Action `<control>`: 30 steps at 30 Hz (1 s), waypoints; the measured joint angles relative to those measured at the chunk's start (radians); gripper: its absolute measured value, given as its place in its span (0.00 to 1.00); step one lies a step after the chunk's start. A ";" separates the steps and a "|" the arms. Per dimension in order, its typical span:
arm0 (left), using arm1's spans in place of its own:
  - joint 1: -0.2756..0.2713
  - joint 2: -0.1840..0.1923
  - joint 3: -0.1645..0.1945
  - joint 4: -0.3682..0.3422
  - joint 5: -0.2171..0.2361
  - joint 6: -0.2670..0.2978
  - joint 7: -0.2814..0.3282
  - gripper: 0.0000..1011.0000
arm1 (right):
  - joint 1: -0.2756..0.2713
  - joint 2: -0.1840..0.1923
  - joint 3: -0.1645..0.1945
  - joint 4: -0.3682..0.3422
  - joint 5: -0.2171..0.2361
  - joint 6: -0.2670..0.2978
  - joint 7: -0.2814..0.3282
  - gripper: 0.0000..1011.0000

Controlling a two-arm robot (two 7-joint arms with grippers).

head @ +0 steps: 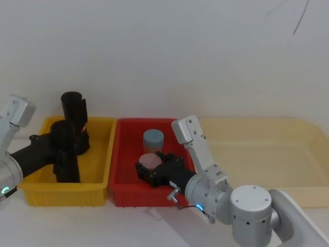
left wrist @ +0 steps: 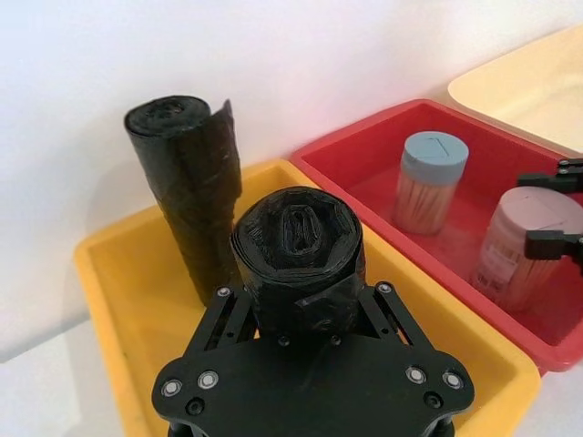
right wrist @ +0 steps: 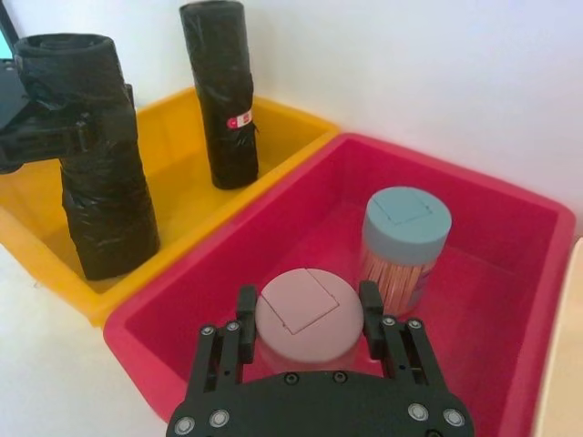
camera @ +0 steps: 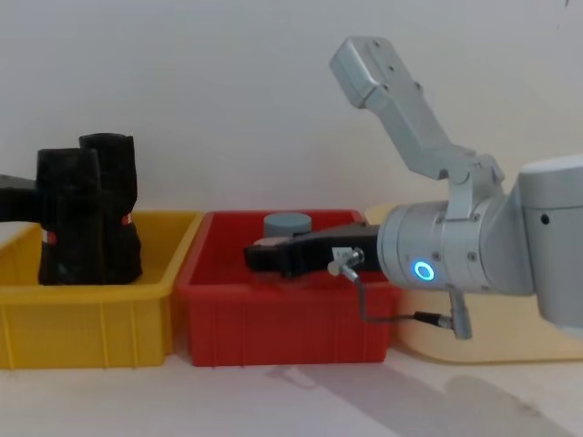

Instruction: Pick up the garbage bag with the one hand and transfer it to the other hand.

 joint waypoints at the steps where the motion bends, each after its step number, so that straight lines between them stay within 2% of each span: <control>1: 0.000 0.000 -0.001 -0.001 0.001 0.000 0.003 0.35 | 0.000 0.000 0.002 -0.002 0.000 -0.001 0.000 0.64; 11: -0.005 0.005 -0.019 -0.045 0.024 -0.014 0.040 0.35 | -0.001 0.001 0.033 -0.065 0.004 -0.027 -0.003 0.64; 17: -0.032 0.005 -0.028 -0.075 0.039 -0.030 0.049 0.35 | 0.002 0.007 0.057 -0.112 0.004 -0.044 -0.015 0.64; 23: -0.088 -0.008 -0.024 -0.081 0.046 -0.053 0.033 0.35 | 0.006 0.019 0.091 -0.169 -0.009 -0.063 -0.040 0.64; 30: -0.183 -0.043 0.005 -0.038 0.042 -0.091 -0.020 0.35 | 0.007 0.041 0.141 -0.239 -0.036 -0.080 -0.082 0.64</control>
